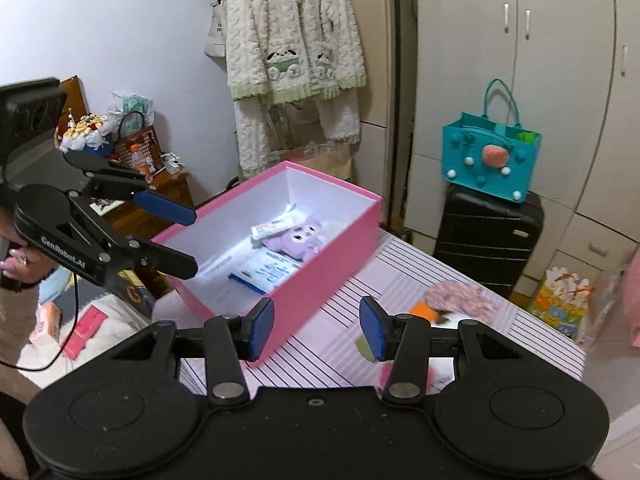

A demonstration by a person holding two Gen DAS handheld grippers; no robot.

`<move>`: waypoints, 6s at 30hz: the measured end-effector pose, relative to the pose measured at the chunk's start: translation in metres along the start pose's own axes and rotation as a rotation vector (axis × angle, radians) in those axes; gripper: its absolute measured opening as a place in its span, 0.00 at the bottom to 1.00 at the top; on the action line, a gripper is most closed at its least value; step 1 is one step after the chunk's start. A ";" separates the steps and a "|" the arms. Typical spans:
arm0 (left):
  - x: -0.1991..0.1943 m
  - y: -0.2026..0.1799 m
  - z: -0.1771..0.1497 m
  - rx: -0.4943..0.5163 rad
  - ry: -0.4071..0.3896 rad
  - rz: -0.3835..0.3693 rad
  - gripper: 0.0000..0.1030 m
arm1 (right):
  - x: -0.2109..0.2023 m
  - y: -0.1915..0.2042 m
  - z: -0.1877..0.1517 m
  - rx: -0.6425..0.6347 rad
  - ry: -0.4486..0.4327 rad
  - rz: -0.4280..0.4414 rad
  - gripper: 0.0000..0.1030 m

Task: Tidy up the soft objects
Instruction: 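Move both tools back toward the strawberry plush and green sponge, then grasp the pink strawberry plush with the right gripper while the left grasps the green egg sponge, then carry the strawberry plush and green sponge over the pink box with both grippers, then lower both items into the pink box and open both grippers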

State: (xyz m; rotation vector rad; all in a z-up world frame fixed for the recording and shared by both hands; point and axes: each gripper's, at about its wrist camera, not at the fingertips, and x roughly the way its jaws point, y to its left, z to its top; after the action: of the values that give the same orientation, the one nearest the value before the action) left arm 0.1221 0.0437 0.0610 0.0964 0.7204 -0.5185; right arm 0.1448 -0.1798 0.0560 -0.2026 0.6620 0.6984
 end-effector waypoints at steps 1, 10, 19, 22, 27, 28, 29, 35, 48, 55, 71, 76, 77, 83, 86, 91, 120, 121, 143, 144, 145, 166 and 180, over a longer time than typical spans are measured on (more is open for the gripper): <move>0.004 -0.006 0.001 0.008 0.004 -0.014 0.67 | -0.004 -0.002 -0.005 -0.002 -0.003 -0.005 0.52; 0.042 -0.037 -0.007 0.028 -0.012 -0.015 0.67 | -0.005 -0.023 -0.053 -0.013 -0.017 -0.044 0.52; 0.078 -0.056 -0.002 0.033 -0.041 0.031 0.65 | 0.024 -0.041 -0.088 -0.050 -0.018 -0.032 0.53; 0.093 -0.064 0.002 0.054 -0.052 0.078 0.65 | 0.041 -0.043 -0.094 -0.102 0.002 -0.044 0.53; 0.126 -0.072 0.003 0.041 -0.027 0.096 0.63 | 0.064 -0.051 -0.102 -0.135 -0.023 -0.069 0.57; 0.132 -0.072 0.003 0.029 -0.021 0.096 0.63 | 0.069 -0.053 -0.104 -0.136 -0.029 -0.072 0.57; 0.138 -0.072 0.004 0.021 -0.016 0.099 0.63 | 0.075 -0.055 -0.106 -0.140 -0.032 -0.076 0.58; 0.169 -0.066 0.004 -0.044 0.001 0.132 0.59 | 0.099 -0.066 -0.118 -0.142 -0.054 -0.117 0.65; 0.223 -0.051 -0.014 -0.122 0.027 0.234 0.55 | 0.127 -0.073 -0.134 -0.153 -0.064 -0.124 0.65; 0.237 -0.038 -0.019 -0.208 0.061 0.209 0.55 | 0.133 -0.076 -0.140 -0.165 -0.055 -0.116 0.65; 0.246 -0.034 -0.037 -0.269 0.057 0.203 0.35 | 0.135 -0.073 -0.144 -0.160 -0.088 -0.115 0.45; 0.238 -0.042 -0.040 -0.259 0.057 0.190 0.35 | 0.132 -0.072 -0.145 -0.132 -0.089 -0.122 0.43; 0.236 -0.043 -0.040 -0.260 0.057 0.185 0.35 | 0.131 -0.071 -0.145 -0.130 -0.088 -0.121 0.42; 0.212 -0.052 -0.044 -0.244 0.037 0.148 0.35 | 0.114 -0.065 -0.148 -0.102 -0.102 -0.126 0.42; 0.200 -0.053 -0.049 -0.257 0.047 0.102 0.35 | 0.104 -0.061 -0.150 -0.079 -0.109 -0.122 0.42; 0.176 -0.056 -0.058 -0.283 0.058 0.027 0.35 | 0.085 -0.054 -0.155 -0.035 -0.117 -0.107 0.42; 0.031 -0.054 -0.068 -0.122 0.061 -0.083 0.35 | 0.025 0.001 -0.125 0.042 0.015 0.067 0.42; 0.026 -0.052 -0.067 -0.118 0.050 -0.083 0.35 | 0.024 0.005 -0.120 0.030 0.010 0.071 0.42; 0.004 0.054 -0.054 -0.118 -0.048 0.203 0.35 | 0.084 0.064 -0.003 -0.231 -0.094 0.148 0.43; 0.007 0.056 -0.054 -0.099 -0.042 0.216 0.35 | 0.092 0.065 0.002 -0.240 -0.087 0.143 0.43; 0.010 0.059 -0.054 -0.087 -0.035 0.213 0.35 | 0.099 0.066 0.006 -0.242 -0.081 0.133 0.43; 0.104 0.125 -0.038 0.041 0.163 0.380 0.36 | 0.230 0.059 0.050 -0.396 0.221 0.156 0.43; 0.115 0.130 -0.035 0.028 0.192 0.353 0.40 | 0.263 0.060 0.051 -0.416 0.280 0.179 0.47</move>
State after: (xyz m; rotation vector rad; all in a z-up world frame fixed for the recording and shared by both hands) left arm 0.2365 0.1173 -0.0527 0.2975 0.8618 -0.1822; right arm 0.2820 0.0245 -0.0665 -0.6390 0.8028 0.9878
